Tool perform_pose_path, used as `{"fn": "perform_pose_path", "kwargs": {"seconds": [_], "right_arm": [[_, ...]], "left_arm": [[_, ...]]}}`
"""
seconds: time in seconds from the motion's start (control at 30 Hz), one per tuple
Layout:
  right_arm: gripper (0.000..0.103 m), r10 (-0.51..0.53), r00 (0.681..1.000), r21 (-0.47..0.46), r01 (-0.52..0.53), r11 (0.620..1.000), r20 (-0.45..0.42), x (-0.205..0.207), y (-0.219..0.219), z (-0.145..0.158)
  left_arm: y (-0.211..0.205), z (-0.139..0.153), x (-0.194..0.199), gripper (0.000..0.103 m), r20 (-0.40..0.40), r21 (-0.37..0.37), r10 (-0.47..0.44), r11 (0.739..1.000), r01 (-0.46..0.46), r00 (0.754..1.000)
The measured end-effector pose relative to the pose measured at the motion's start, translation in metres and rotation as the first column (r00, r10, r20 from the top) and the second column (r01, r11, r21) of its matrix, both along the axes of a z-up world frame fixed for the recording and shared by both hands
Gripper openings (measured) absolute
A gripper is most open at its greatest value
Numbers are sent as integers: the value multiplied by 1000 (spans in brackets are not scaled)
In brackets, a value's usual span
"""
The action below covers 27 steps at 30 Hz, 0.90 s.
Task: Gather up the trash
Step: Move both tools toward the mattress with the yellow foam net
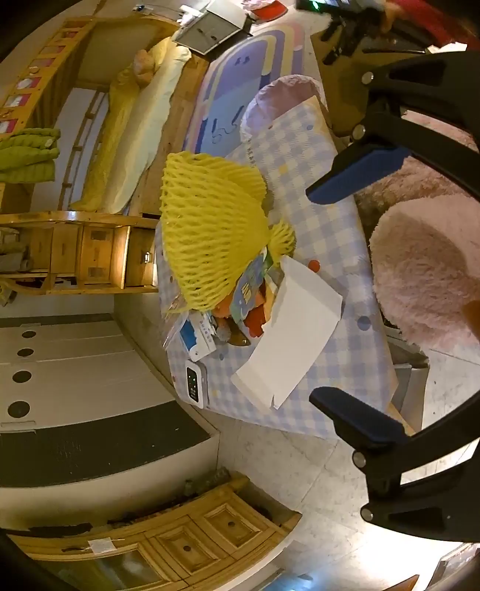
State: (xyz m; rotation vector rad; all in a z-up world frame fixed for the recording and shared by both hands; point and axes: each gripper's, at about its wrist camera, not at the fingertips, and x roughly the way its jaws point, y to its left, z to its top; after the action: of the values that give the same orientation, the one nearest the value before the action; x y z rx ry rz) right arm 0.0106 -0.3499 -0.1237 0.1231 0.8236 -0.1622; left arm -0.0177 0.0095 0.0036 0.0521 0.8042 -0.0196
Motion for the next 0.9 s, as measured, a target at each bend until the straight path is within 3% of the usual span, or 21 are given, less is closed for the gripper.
{"fn": "perform_pose_path", "kwargs": {"seconds": [0.1,0.23,0.4,0.57,0.9], "right_arm": [[97,68,996,18,-69,997,49,-2,39,54],[97,157,987,78,-159,984,24,3,91,112],[97,251,965,8,-253,968,80,-6,142,170],[97,307,944,-41,-305,952,122,-13,168,197],[97,332,933,-49,-328,943,142,-14,180,197]], "left_arm": [[7,3,-4,96,8,-4,12,1000,-12,1000],[14,7,-7,96,1,38,58,998,-58,998],[31,18,-12,96,8,74,101,992,-102,995],[40,35,-22,96,35,70,105,992,-107,994],[52,40,-21,96,52,32,120,992,-122,991]]}}
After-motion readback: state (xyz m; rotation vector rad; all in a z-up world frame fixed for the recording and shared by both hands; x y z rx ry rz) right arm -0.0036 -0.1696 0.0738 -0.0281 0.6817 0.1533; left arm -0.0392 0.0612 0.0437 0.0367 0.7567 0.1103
